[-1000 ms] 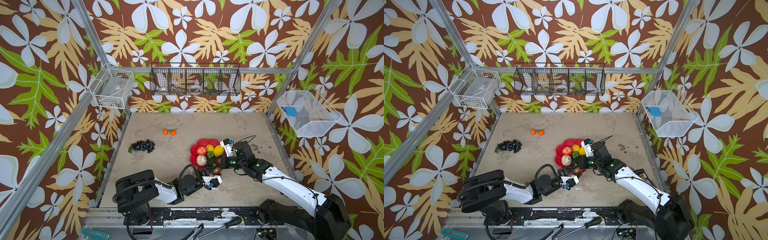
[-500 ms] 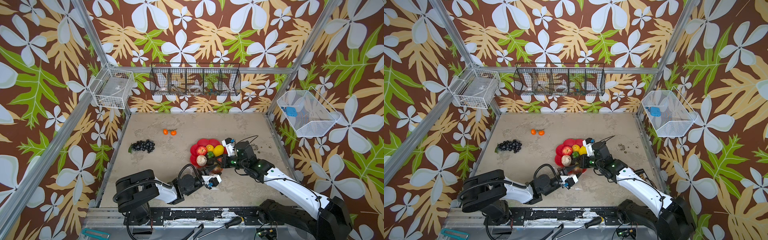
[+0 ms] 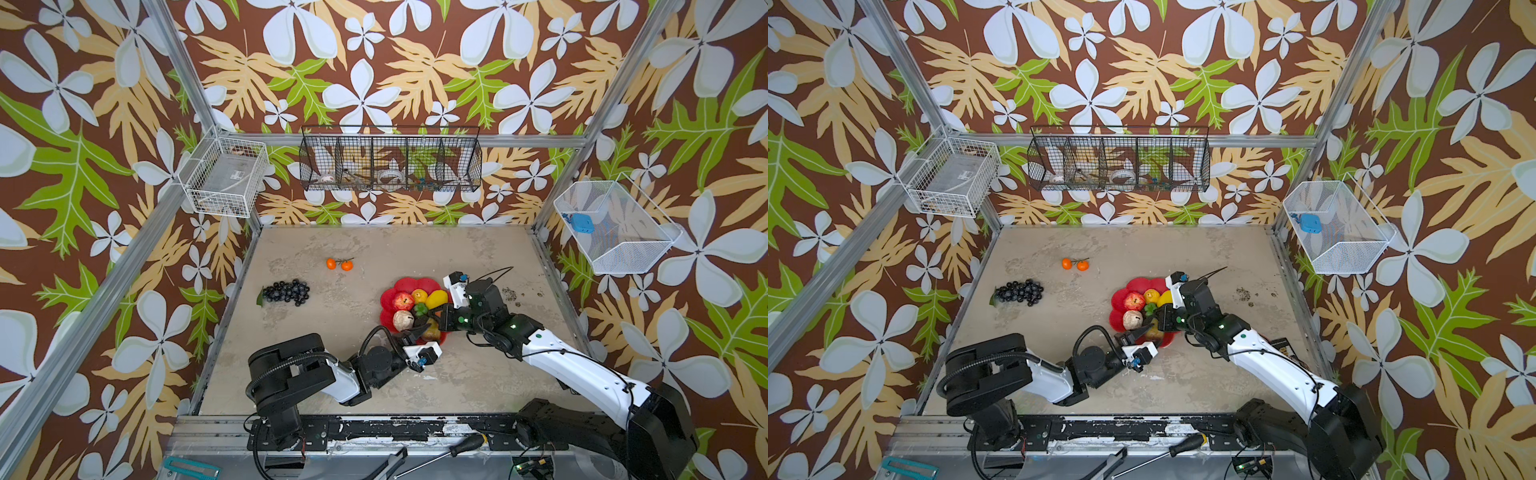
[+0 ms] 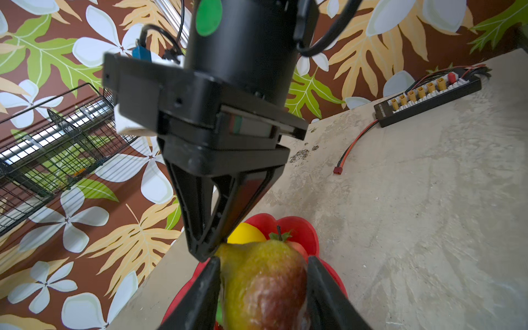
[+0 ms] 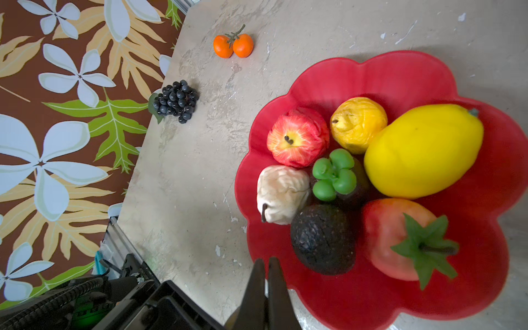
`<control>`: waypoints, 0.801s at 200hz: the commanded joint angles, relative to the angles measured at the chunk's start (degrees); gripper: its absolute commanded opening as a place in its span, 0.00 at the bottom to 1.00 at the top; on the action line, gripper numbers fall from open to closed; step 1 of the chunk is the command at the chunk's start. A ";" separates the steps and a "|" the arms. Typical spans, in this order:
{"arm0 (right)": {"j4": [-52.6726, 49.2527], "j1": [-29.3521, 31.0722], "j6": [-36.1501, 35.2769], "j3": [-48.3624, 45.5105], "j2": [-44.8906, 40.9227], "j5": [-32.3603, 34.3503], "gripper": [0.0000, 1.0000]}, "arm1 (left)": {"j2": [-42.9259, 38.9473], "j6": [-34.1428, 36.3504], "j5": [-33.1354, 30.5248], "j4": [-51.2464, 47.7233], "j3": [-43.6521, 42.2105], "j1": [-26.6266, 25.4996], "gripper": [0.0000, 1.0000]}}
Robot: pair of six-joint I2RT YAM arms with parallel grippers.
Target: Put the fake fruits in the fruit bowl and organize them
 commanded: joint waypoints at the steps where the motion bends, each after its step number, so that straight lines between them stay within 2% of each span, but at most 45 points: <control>1: 0.62 0.06 -1.25 0.45 1.46 2.10 0.00 | 1.04 -1.31 -2.55 4.11 0.71 0.63 0.50; 37: 1.79 -0.22 -2.09 1.90 4.40 4.36 0.00 | 2.54 -2.27 -2.91 4.03 1.70 1.03 0.51; 56: 2.27 -0.85 -2.80 2.64 4.86 5.87 0.00 | 2.62 -2.56 -2.97 4.11 1.46 1.10 0.59; 92: 4.00 -3.22 -3.47 3.77 6.19 6.56 0.00 | 1.43 -4.14 -2.53 4.80 0.31 1.07 0.66; 129: 5.05 -4.23 -4.83 6.20 8.76 8.86 0.00 | -1.61 -6.83 -2.96 4.99 -1.72 1.12 0.70; 160: 6.22 -4.32 -6.09 8.64 12.15 12.50 0.00 | -7.75 -10.40 -4.10 1.25 -4.06 1.10 0.73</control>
